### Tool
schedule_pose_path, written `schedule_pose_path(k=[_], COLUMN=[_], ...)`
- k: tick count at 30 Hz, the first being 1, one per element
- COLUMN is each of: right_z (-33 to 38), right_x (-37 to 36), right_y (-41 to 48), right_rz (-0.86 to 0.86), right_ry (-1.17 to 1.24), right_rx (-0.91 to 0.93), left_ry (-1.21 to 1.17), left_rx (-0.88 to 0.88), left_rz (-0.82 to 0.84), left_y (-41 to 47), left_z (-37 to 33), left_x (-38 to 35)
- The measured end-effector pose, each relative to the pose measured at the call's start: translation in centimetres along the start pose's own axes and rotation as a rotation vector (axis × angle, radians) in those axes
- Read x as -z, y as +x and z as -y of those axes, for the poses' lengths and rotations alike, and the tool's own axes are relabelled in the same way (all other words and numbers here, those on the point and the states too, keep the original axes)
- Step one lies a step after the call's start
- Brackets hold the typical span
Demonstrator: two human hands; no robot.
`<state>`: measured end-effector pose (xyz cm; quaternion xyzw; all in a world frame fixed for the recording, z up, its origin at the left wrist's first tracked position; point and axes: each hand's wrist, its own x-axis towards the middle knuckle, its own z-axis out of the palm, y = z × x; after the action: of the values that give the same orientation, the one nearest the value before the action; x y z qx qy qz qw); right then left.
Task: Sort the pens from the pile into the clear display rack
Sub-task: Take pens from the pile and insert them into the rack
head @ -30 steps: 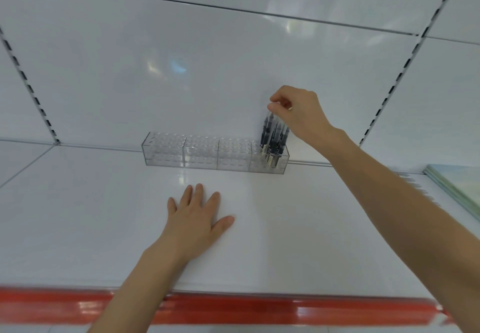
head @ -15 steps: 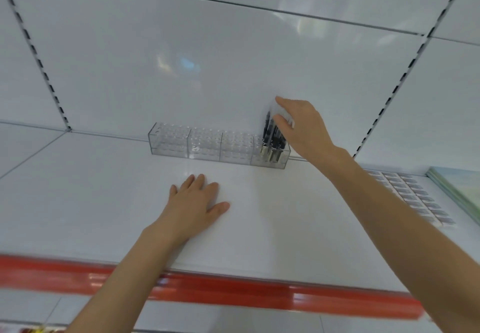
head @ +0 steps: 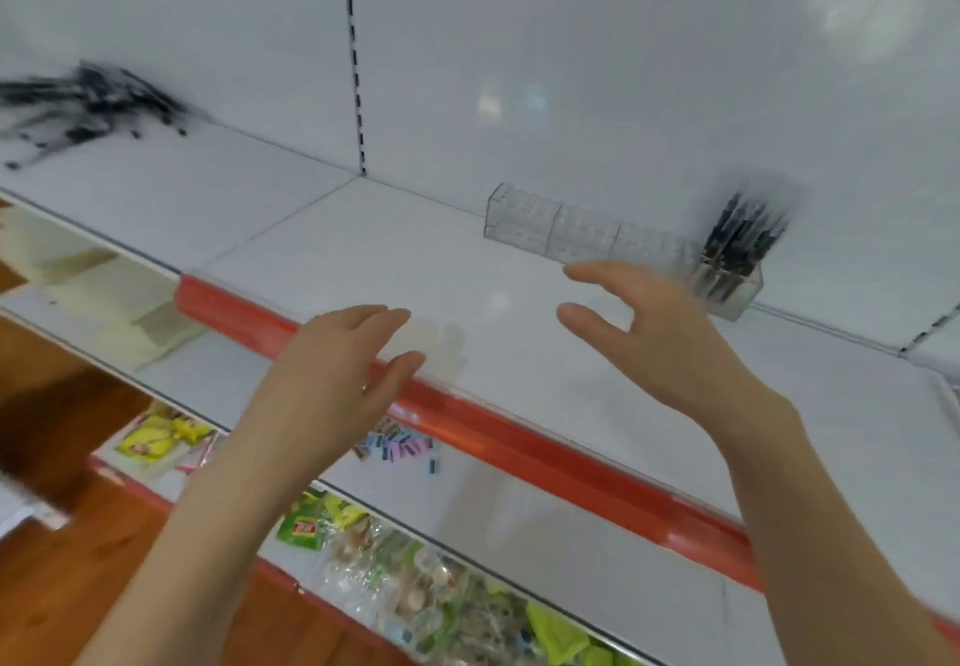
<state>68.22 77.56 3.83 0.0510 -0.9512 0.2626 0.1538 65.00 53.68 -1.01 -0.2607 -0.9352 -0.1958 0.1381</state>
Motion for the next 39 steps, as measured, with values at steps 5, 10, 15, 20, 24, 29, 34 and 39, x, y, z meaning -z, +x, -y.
schedule_pose_path(k=[5,10,15,20,24,29,34,39], right_z=[7.3,16.3,24.4,29.1,31.7,34.8,37.7,40.5], right_x=[-7.4,-16.4,-24.6,-30.5,-34.0,-39.6,-45.3,-49.3], right_y=[-0.1,-0.2,-2.2,-3.6,-2.7,0.6,6.0,12.3], right_rz=[0.076,0.246,0.391,0.465,0.528,0.573,0.564,0.511], right_ry=[0.165,0.268,0.306,0.278,0.336,0.297,0.274,0.285], right_rx=[0.144,0.209,0.203,0.121,0.060,0.032,0.014,-0.007], left_ry=[0.036,0.060,0.113,0.087,0.061,0.050,0.041,0.013], left_rx=[0.303,0.598,0.821,0.987,1.051,1.114,1.174,1.154], left_rz=[-0.010,-0.035,0.041,0.080,0.066,0.080,0.105,0.087], left_y=[-8.7,-18.4,-27.5,-33.6,-35.8,-36.4,-34.5,-31.2], left_z=[7.1,14.7,21.0,26.0,29.5,34.9,42.9,50.6], left_x=[2.6,7.3,11.7,14.2,15.0,15.4,16.1,17.1])
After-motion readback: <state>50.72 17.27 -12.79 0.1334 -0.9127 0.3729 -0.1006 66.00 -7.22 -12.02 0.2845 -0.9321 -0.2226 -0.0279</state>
